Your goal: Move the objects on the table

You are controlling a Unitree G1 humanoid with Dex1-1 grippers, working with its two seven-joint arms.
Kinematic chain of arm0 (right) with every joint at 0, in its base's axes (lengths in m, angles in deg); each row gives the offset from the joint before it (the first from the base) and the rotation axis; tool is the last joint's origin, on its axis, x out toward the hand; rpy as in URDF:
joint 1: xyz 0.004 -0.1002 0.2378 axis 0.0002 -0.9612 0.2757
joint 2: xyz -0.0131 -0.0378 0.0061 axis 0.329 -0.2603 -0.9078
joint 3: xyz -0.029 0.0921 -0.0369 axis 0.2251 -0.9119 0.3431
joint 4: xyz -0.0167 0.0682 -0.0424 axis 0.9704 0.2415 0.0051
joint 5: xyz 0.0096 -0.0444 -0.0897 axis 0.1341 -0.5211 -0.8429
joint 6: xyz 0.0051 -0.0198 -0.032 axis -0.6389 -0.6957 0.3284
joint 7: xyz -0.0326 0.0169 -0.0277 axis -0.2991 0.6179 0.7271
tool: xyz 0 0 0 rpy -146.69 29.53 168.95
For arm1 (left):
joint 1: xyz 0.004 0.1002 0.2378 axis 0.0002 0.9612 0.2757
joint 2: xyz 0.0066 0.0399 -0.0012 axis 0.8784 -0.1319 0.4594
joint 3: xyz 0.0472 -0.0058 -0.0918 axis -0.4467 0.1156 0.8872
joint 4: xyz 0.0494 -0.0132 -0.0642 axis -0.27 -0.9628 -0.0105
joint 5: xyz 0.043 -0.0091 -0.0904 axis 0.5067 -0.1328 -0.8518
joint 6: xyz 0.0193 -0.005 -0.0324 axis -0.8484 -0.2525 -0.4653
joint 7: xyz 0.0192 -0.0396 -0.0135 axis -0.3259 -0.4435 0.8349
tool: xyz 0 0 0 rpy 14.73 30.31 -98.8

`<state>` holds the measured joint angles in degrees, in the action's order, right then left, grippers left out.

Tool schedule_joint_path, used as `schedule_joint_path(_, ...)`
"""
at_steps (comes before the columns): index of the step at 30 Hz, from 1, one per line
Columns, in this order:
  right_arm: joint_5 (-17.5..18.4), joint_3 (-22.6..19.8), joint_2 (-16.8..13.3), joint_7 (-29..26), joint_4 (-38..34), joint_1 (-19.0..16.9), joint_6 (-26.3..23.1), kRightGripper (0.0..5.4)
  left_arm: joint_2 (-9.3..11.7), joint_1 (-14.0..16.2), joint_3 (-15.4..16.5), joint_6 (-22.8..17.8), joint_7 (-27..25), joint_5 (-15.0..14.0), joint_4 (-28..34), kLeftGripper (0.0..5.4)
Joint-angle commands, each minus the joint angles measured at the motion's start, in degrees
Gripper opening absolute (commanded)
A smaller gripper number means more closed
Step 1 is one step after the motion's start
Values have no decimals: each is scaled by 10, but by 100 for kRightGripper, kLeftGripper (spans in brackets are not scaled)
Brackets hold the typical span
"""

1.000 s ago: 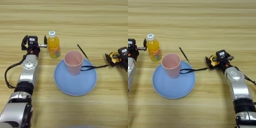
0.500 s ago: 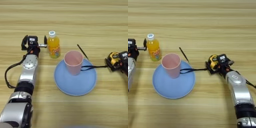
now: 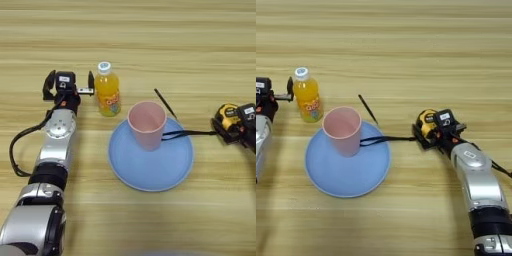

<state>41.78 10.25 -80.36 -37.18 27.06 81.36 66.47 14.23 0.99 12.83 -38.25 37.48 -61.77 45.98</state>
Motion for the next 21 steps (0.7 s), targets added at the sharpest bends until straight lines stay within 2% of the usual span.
schedule_joint_path(1,1,-10,-4,10,11,7,-7,462,-1,1,-3,-8,1,6,4,540)
schedule_joint_path(21,-13,-30,-20,44,46,26,10,462,-2,1,-3,-9,1,7,4,540)
